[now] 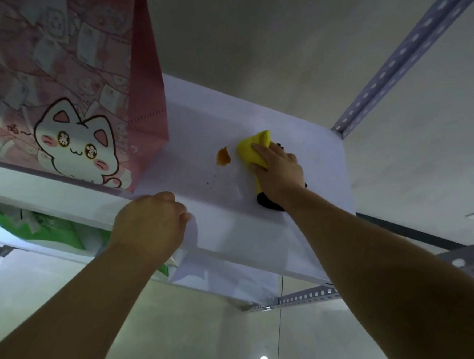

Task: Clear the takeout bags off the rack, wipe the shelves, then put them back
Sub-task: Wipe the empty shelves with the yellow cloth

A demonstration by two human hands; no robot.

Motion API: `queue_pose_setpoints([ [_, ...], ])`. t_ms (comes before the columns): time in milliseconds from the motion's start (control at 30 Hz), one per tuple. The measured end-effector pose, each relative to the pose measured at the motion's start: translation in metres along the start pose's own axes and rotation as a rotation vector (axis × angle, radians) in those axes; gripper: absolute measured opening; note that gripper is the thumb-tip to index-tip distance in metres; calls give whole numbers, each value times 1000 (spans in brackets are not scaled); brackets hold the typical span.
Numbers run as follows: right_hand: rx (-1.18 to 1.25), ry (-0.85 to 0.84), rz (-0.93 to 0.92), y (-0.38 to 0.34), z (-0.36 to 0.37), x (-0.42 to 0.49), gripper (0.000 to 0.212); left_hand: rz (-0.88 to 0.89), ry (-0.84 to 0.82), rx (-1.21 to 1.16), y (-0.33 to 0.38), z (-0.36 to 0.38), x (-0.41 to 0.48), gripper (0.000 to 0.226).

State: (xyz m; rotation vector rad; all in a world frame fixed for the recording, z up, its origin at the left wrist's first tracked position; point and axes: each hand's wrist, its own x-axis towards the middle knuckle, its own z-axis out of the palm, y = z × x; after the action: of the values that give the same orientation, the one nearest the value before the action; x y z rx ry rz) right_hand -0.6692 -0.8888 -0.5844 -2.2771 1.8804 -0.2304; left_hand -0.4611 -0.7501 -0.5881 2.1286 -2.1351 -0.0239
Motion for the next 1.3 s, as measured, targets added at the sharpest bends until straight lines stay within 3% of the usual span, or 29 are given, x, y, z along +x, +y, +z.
queue_pose_setpoints([
  [300, 52, 136, -196, -4, 8, -140, 48, -21, 37, -92, 0, -1, -1, 33],
  [500, -6, 40, 102, 9, -1, -41, 50, -23, 24, -114, 0, -3, -1, 34],
  [600, -1, 50, 137, 1, -1, -32, 50, -24, 18, -106, 0, -4, -1, 33],
  [767, 39, 101, -282, -9, 5, -115, 46, -5, 55, -176, 0, -4, -3, 29],
  [833, 73, 125, -305, -3, 8, -125, 44, 7, 48, -169, -2, -5, -5, 29],
  [1067, 44, 91, 95, -7, 9, -4, 48, 61, 26, -228, -7, -12, -14, 21],
  [1200, -7, -20, 97, -30, 12, 63, 49, 89, 101, -234, -8, -12, -17, 8],
  [1300, -10, -4, -36, -43, 16, 57, 48, 95, 124, -256, -9, -8, -18, 7],
])
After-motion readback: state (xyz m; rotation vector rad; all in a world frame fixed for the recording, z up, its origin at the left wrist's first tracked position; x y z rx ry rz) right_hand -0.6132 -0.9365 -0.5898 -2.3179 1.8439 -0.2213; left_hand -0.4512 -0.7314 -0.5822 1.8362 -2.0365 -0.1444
